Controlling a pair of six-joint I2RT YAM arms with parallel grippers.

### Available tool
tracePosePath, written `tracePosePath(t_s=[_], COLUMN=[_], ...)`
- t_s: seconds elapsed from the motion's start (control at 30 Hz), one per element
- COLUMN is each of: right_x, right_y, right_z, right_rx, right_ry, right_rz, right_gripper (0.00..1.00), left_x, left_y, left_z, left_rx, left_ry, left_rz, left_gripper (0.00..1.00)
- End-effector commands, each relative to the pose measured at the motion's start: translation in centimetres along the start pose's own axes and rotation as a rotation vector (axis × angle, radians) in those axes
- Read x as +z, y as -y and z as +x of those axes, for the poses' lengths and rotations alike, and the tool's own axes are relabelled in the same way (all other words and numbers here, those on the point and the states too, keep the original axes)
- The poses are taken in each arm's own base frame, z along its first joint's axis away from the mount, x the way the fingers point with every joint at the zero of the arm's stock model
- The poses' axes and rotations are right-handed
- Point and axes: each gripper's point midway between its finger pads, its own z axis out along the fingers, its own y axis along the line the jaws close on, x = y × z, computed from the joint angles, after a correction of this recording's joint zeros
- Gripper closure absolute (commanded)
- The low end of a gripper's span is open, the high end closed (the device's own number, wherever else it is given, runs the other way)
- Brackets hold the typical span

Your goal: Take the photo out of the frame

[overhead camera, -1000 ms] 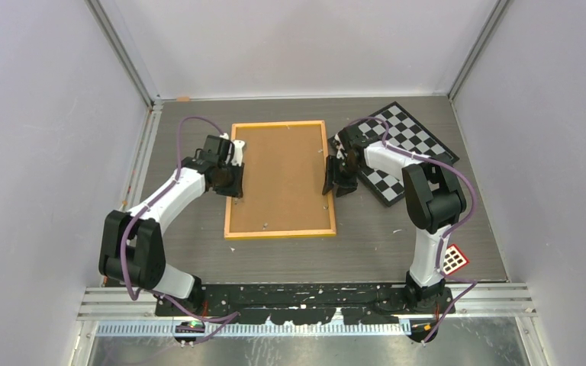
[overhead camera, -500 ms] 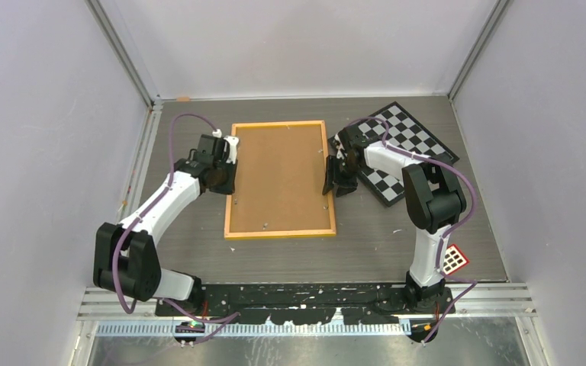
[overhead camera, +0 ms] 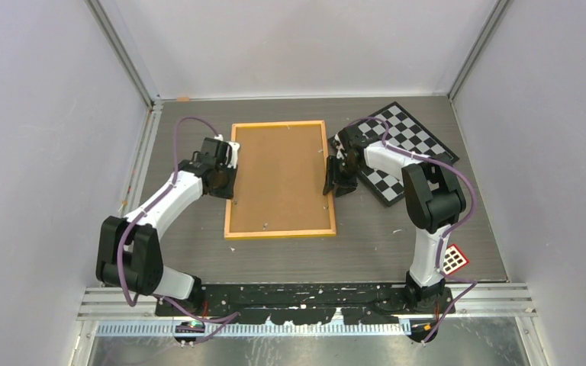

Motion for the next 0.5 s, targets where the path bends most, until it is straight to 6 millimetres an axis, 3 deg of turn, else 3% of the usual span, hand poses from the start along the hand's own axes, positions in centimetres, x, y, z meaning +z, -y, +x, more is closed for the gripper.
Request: tracePosePath(t_s=[0.0,0.23,0.47], right_x=[0.5,0.6,0.9], right_y=[0.0,0.3,0.1], right_z=[-0.2,0.0,0.1], right_rx=[-0.004,-0.008,-0.014], right_ry=[-0.004,-0.009,-0.021], right_rz=[0.013,0.022,0.024], right_gripper=[0.50,0.53,0.55], left_x=[0.6,1.4,0.8], left_y=[-0.3,0.7,3.6], left_z=[-0.6,0.0,-0.1], left_rx=[0.006,-0.020,-0.030], left_ry=[-0.002,-0.026,-0.034], left_rz=[-0.014,0.017,0.137], left_gripper=[1.00,1.00,1.00])
